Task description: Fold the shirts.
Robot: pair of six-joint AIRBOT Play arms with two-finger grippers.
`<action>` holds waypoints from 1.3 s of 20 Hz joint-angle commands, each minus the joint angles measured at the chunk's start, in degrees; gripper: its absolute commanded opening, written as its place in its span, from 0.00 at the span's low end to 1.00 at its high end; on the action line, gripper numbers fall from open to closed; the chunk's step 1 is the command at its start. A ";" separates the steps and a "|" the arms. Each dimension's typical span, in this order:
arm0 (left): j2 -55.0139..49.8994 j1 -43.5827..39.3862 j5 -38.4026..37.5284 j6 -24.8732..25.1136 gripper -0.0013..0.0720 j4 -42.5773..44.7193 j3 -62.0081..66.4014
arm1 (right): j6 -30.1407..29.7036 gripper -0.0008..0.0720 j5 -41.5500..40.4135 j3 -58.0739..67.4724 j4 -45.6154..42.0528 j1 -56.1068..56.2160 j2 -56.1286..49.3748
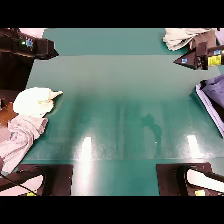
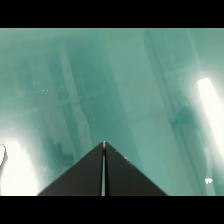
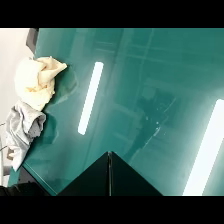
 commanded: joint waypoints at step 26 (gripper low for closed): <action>-2.73 7.85 13.20 -11.56 0.05 30.47 -33.99 | 0.02 0.04 2.03 0.11 0.20 0.09 0.02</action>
